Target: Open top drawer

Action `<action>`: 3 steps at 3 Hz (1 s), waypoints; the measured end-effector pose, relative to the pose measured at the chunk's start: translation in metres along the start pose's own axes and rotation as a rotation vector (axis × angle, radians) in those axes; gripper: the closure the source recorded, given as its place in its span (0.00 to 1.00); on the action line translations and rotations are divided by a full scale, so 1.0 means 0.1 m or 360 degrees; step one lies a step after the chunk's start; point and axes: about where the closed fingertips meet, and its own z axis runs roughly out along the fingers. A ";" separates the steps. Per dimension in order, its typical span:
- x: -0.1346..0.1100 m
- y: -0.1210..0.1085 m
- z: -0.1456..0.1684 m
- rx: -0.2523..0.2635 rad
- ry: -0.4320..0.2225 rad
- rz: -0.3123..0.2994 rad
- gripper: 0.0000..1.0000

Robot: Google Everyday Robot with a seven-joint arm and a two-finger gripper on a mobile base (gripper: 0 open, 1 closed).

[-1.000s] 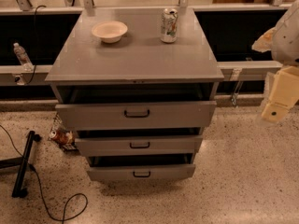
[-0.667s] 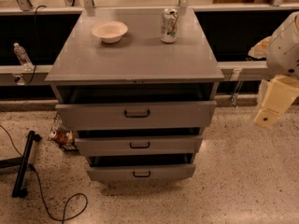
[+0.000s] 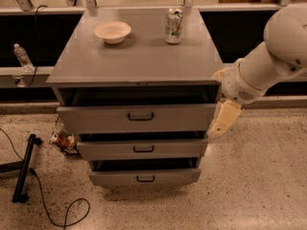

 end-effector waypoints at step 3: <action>0.04 -0.01 0.38 0.0070 -0.0042 -0.0003 0.00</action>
Offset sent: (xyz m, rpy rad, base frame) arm 0.0019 0.0084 -0.0399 0.0498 -0.0198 0.0078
